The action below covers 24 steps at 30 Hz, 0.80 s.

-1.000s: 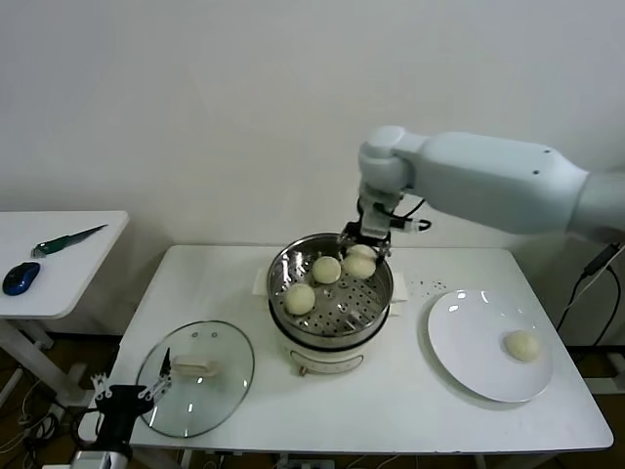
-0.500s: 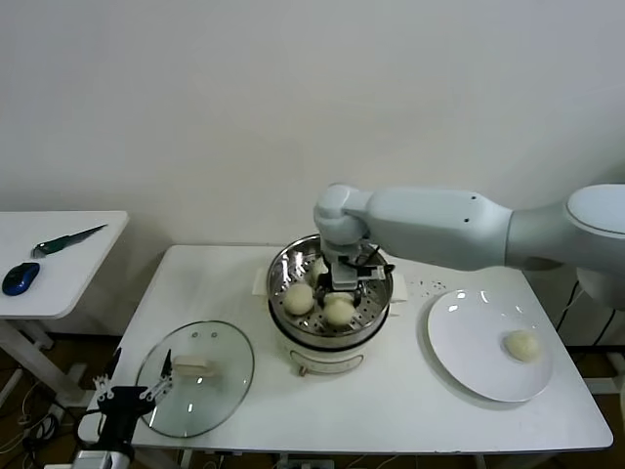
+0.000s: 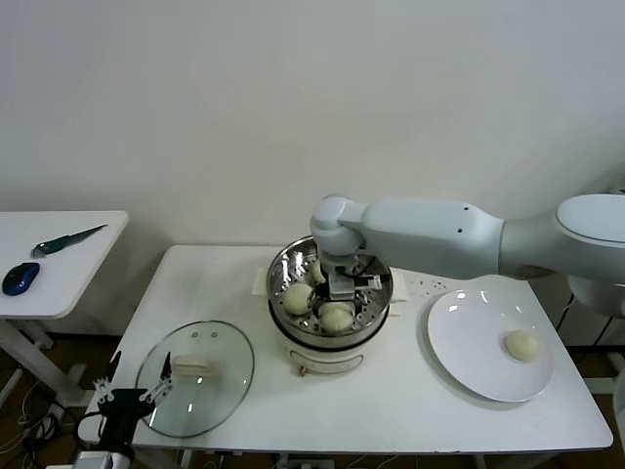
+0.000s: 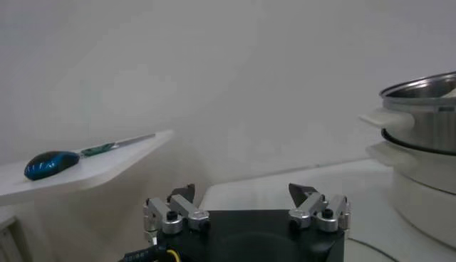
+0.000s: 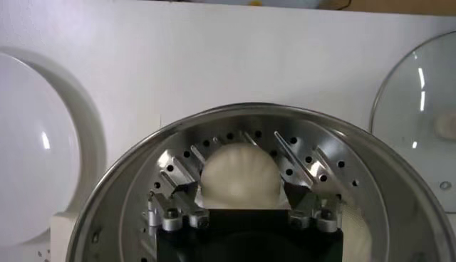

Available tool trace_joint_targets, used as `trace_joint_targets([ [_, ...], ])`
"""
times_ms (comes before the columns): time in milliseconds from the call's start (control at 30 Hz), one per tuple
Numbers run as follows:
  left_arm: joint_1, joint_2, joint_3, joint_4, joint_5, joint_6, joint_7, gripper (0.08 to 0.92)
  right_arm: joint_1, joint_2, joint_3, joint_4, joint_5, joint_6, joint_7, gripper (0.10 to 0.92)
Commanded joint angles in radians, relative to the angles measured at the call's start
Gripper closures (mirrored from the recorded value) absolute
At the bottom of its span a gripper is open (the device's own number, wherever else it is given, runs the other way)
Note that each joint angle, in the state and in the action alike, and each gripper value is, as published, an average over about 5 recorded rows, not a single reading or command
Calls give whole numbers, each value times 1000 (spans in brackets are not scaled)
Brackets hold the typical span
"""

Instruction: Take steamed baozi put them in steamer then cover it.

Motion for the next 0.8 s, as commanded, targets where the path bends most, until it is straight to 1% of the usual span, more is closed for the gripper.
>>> trace_joint_targets([
  [33,-1,2,1,3,0,0,-1,177,37,-35,23,-7,25,-11,3,203],
  [167,-3,4,1,0,2,0,-1,177,103,-107,19,-15,45,-32,52,203],
  [233,-2,6,0,-3,2,0,-1,177,172,-171,-39,-1,57,-77,140,202],
  [333,0,10,-1,-5,0,-1,-2,177,265,-274,-138,8,147,-219,283,202],
  [400,1,13,0,-5,-1,-1,-1,177,288,-338,-165,4,232,-333,321,203],
  [467,-2,14,4,-7,-1,0,-1,177,296,-414,-177,10,318,-465,321,203],
  [533,-7,14,7,-8,1,3,0,177,289,-494,-177,18,386,-577,289,203],
  [600,-14,13,9,-9,3,7,1,177,264,-577,-160,22,430,-660,247,203],
  [700,-23,14,9,-8,4,12,1,177,193,-696,-111,14,444,-711,190,203],
  [800,-31,16,8,-6,5,16,2,177,96,-790,-63,1,400,-709,145,203],
])
